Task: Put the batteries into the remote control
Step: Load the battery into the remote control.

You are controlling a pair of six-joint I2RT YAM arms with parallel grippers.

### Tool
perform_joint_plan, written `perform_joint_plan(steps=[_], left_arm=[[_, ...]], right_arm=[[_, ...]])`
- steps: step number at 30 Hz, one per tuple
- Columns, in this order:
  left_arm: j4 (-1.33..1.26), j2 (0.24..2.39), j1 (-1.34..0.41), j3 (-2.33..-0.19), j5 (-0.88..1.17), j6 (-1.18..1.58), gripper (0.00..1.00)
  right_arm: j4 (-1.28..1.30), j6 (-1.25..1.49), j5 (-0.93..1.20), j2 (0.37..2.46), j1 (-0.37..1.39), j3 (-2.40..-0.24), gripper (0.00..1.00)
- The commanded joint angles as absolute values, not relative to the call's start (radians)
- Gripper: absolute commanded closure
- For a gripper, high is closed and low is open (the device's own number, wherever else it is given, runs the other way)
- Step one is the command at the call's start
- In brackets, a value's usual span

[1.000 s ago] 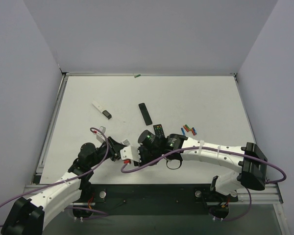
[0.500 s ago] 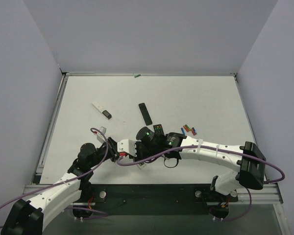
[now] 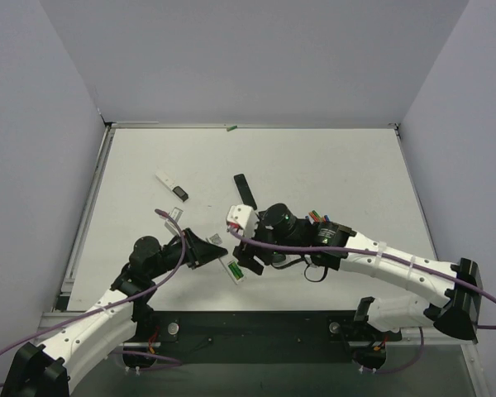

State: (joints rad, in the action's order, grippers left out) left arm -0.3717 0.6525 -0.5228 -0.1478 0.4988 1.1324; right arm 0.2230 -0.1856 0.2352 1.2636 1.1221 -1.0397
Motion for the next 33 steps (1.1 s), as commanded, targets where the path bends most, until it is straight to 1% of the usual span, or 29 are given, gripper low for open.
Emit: perform_joint_plan(steps=[1,6,12,15,16,19,21,22,27,33], left_arm=[[-0.523,0.643,-0.525,-0.164,0.509,1.104,1.00],[-0.629,0.614,-0.523,-0.152,0.479,1.112,1.00],[-0.692,0.598,-0.523,-0.169,0.463,1.121,1.00],[-0.692,0.598,-0.523,-0.179,0.456,1.124,1.00],[-0.695,0.598,-0.523,-0.181,0.456,1.129,1.00],[-0.715,0.600,-0.523,-0.183,0.453,1.147,1.00],[-0.726,0.601,-0.523,-0.183,0.449,1.155,1.00],[-0.729,0.600,-0.523,-0.183,0.445,1.161,1.00],[-0.752,0.606,-0.523,-0.186,0.439,1.178,1.00],[-0.790,0.623,-0.523,-0.181,0.430,1.204,1.00]], right_arm=[[0.170,0.089,0.253,1.175,1.016,-0.985,0.36],[0.095,0.303,0.432,1.155,0.950,-0.924,0.35],[-0.072,0.466,0.541,1.143,0.900,-0.853,0.35],[-0.103,0.477,0.572,1.147,0.902,-0.845,0.40],[-0.106,0.480,0.574,1.150,0.900,-0.839,0.44],[-0.132,0.488,0.583,1.149,0.891,-0.824,0.51],[-0.155,0.497,0.598,1.144,0.885,-0.805,0.55],[-0.161,0.500,0.604,1.141,0.881,-0.802,0.58],[-0.166,0.495,0.623,1.138,0.877,-0.788,0.61],[-0.167,0.485,0.632,1.140,0.877,-0.779,0.69]])
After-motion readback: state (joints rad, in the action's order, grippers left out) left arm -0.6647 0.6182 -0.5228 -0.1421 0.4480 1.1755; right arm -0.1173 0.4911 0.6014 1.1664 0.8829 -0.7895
